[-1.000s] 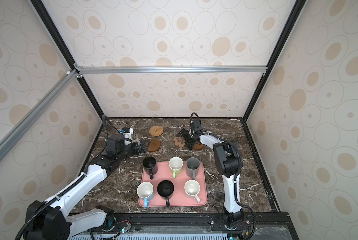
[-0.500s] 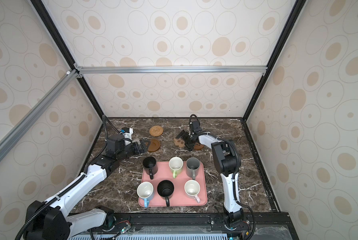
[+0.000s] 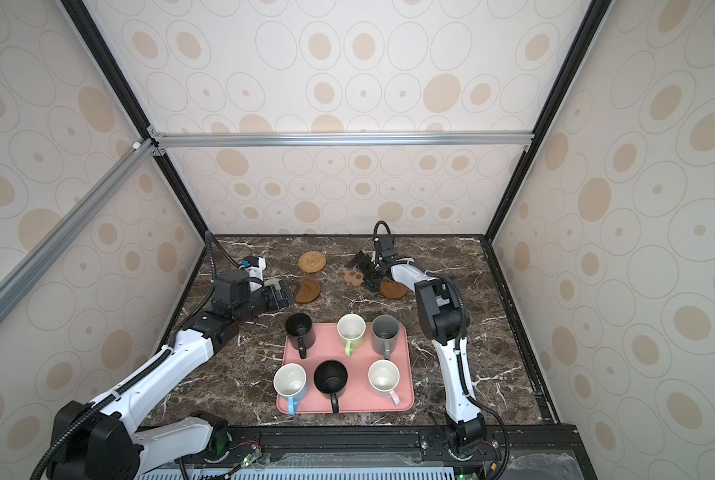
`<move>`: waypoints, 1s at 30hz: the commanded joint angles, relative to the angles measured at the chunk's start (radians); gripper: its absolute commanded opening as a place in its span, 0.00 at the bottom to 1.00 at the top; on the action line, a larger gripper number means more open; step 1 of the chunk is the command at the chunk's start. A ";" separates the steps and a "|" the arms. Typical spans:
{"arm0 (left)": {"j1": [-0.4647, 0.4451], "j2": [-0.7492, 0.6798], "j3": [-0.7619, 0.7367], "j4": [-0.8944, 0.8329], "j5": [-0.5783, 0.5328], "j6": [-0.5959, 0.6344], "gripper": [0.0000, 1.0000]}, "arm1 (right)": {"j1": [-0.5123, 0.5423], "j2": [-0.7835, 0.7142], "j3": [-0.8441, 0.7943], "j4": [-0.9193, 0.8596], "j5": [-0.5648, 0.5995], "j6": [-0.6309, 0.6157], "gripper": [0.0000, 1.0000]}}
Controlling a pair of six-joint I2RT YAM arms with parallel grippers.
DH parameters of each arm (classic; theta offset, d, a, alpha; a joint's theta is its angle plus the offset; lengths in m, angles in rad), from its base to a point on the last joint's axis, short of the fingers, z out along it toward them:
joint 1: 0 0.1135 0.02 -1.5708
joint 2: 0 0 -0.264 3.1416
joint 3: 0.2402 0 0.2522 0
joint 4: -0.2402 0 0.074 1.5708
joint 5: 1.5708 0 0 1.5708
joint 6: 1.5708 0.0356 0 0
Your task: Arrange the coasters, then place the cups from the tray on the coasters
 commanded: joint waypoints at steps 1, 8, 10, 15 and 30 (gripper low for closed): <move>0.004 -0.024 0.000 -0.005 0.002 -0.013 1.00 | 0.005 0.083 0.058 -0.119 -0.006 -0.049 1.00; 0.004 -0.033 -0.008 -0.006 -0.001 -0.017 1.00 | 0.005 0.143 0.154 -0.171 -0.022 -0.095 1.00; 0.004 -0.033 -0.011 -0.003 0.001 -0.020 1.00 | 0.006 0.158 0.179 -0.183 -0.025 -0.107 1.00; 0.004 -0.033 -0.011 0.000 0.001 -0.025 1.00 | 0.005 0.206 0.267 -0.230 -0.061 -0.138 1.00; 0.004 -0.032 -0.014 0.011 0.008 -0.035 1.00 | -0.017 0.068 0.301 -0.356 -0.119 -0.334 1.00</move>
